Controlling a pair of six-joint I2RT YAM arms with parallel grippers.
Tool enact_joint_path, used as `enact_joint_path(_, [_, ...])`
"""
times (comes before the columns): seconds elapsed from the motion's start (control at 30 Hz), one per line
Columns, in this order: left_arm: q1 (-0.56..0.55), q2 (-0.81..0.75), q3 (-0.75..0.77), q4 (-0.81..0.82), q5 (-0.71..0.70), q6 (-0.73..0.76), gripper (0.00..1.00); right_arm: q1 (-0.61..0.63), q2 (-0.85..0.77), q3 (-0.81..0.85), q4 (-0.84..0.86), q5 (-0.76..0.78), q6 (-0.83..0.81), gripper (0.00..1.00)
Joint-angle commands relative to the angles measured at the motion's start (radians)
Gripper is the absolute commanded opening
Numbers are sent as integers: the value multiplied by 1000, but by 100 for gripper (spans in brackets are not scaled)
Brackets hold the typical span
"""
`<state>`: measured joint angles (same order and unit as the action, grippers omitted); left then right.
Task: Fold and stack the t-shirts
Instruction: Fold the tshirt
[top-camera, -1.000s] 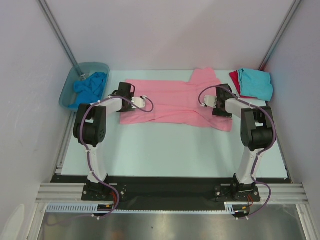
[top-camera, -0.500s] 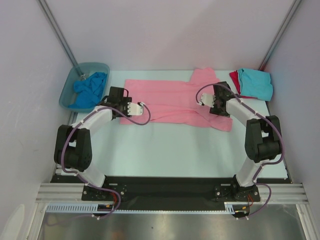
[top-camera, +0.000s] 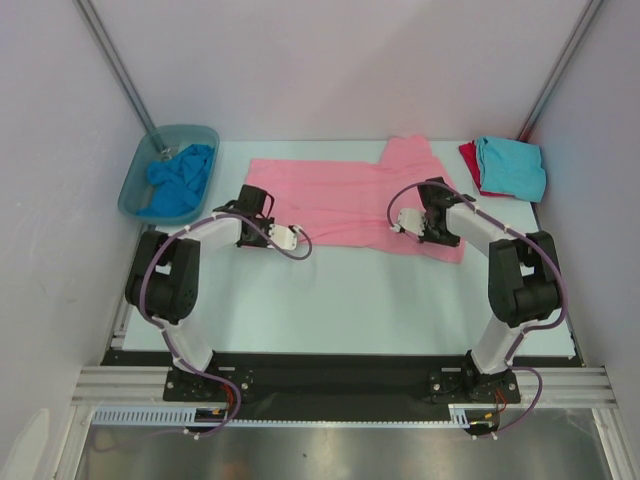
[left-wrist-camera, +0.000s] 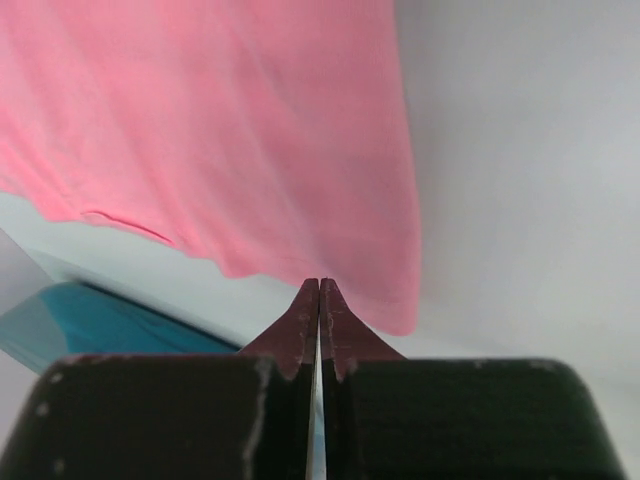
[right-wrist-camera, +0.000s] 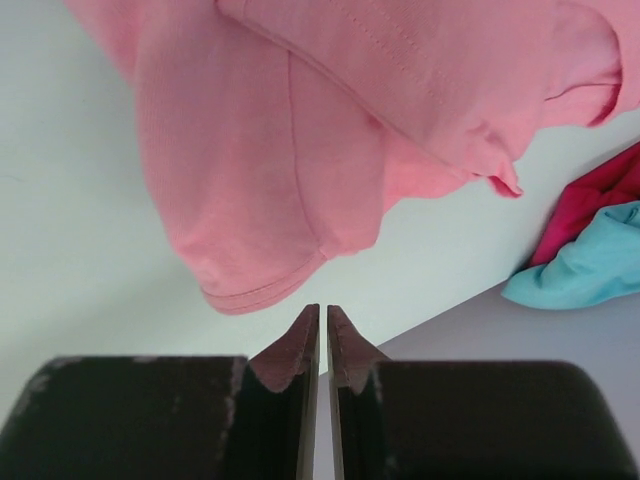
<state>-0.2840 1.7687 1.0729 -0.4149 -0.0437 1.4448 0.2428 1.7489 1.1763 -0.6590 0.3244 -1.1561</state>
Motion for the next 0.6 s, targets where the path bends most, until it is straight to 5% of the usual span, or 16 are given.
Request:
enact_joint_path(0.0, [-15,2,56,-1,36,-32,0,0,-52,19,-47,5,10,11])
enact_joint_path(0.57, [-29,69,44,4,31,-44,0,-10,-2,-1,-97,-56,61,8])
